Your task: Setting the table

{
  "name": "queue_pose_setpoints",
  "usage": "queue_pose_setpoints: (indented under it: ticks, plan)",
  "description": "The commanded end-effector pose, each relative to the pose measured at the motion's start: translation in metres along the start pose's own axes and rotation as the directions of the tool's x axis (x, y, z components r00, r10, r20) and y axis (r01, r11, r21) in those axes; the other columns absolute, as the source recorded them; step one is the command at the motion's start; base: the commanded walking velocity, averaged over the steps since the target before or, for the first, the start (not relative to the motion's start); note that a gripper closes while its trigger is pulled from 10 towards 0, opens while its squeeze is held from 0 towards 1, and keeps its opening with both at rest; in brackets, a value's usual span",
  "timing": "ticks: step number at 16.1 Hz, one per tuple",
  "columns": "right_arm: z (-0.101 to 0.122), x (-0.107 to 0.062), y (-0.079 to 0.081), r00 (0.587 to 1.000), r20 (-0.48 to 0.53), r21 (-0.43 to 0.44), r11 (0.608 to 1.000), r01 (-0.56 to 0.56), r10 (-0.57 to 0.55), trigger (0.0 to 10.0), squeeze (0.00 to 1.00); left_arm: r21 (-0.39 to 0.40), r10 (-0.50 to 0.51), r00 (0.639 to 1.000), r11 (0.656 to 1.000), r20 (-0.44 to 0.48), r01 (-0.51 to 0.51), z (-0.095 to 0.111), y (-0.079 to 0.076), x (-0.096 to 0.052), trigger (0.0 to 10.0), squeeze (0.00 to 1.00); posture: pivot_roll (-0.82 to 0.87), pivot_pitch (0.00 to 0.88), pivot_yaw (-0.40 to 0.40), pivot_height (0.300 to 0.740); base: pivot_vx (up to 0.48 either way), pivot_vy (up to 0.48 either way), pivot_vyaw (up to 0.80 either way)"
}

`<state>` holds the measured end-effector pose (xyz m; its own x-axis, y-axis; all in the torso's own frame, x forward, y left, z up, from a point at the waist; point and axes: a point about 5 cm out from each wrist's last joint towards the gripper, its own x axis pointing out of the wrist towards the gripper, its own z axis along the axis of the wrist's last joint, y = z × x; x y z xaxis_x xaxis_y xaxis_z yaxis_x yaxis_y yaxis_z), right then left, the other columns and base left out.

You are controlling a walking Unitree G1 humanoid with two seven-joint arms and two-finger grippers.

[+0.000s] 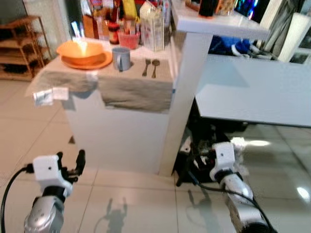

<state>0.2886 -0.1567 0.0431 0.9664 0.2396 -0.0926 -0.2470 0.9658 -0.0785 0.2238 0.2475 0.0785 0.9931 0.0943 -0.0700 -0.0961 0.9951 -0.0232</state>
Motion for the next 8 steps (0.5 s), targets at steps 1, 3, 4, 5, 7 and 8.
queue_pose_setpoints:
  ticks: [1,3,4,5,7,8]
  plan:
    - [0.000,-0.001,-0.006,1.000,-0.002,-0.022,1.000,0.013,-0.013,10.0,0.00,0.013,-0.025,1.000,1.000,-0.017,0.025,-0.001,-0.004,0.004,10.0,0.00,0.06,0.000,-0.055,0.736,0.000,0.000,0.00]
    - [0.000,0.005,-0.005,1.000,-0.016,-0.033,0.999,0.016,-0.017,10.0,0.00,-0.006,-0.026,1.000,1.000,-0.008,0.026,-0.001,-0.005,0.005,10.0,0.00,0.05,0.000,-0.053,0.736,0.000,0.000,-0.36]
    - [0.001,0.004,-0.007,1.000,-0.009,-0.048,0.998,0.030,-0.030,10.0,0.00,-0.042,0.025,1.000,0.999,0.003,-0.025,-0.003,0.001,0.000,10.0,0.00,0.05,0.000,-0.056,0.736,0.000,0.000,-0.69]
    - [0.003,0.000,-0.012,0.998,0.036,-0.065,0.996,0.057,-0.055,10.0,0.00,-0.111,0.085,0.996,0.991,0.033,-0.081,-0.001,0.005,-0.011,10.0,0.00,0.06,0.000,-0.066,0.736,0.000,0.000,0.00]
    - [0.018,-0.006,-0.012,0.988,0.155,-0.093,0.996,0.010,0.005,10.0,0.00,-0.093,0.047,0.992,0.995,0.121,-0.036,0.017,-0.005,-0.025,10.0,0.00,0.07,0.000,-0.078,0.736,0.000,0.000,0.00]
    - [0.032,-0.002,-0.026,0.983,0.185,-0.079,0.997,0.006,0.008,10.0,0.00,-0.001,-0.009,0.987,1.000,0.158,0.009,0.033,-0.003,-0.026,10.0,0.00,0.08,0.000,-0.086,0.736,0.000,0.000,0.00]
